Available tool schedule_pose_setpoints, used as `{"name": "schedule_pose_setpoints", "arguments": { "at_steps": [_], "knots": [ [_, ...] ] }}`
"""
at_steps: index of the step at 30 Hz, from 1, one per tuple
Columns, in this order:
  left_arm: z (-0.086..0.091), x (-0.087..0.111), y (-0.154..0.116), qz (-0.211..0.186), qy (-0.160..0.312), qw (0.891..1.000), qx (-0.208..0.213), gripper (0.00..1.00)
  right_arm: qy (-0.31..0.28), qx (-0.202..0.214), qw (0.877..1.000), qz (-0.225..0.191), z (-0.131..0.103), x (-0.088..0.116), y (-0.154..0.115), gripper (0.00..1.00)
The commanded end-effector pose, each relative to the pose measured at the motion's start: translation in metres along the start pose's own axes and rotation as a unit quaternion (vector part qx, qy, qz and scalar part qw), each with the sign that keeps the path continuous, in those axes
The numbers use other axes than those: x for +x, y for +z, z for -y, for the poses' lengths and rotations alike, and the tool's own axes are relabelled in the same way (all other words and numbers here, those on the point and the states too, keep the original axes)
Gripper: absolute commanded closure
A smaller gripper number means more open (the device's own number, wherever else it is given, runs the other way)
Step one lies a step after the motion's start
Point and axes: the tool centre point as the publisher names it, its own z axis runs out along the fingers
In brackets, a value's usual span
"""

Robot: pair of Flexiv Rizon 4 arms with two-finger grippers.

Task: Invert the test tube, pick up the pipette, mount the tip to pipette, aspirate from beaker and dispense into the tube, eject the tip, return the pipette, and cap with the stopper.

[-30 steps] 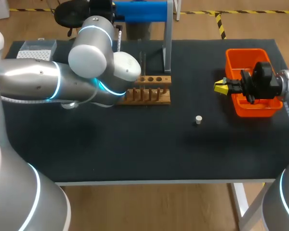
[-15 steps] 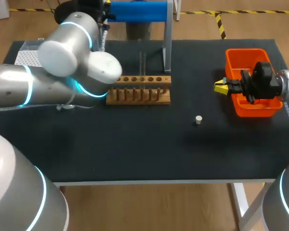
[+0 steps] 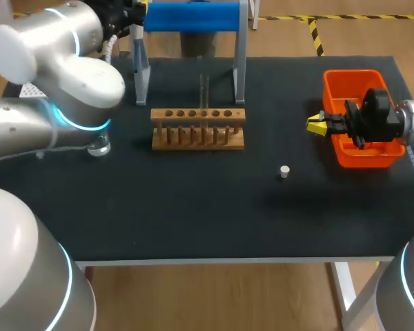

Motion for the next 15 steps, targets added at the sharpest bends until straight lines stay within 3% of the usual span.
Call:
{"name": "schedule_pose_setpoints", "arguments": {
  "at_steps": [1, 4, 11, 15],
  "knots": [
    [0.003, -0.004, -0.003, -0.075, 0.000, 0.997, -0.021, 1.00, 0.000, 0.001, 1.000, -0.001, 0.000, 0.000, 0.000, 1.00],
    [0.003, -0.004, -0.003, -0.075, 0.000, 0.997, -0.021, 1.00, 0.000, 0.001, 1.000, -0.001, 0.000, 0.000, 0.000, 1.00],
    [0.007, 0.011, -0.031, -0.184, 0.023, 0.982, 0.047, 1.00, 0.000, 0.001, 1.000, -0.001, 0.000, 0.000, 0.000, 1.00],
    [0.007, 0.020, -0.044, -0.218, 0.024, 0.974, 0.065, 1.00, 0.000, 0.001, 1.000, -0.001, 0.000, 0.000, 0.000, 1.00]
  ]
}}
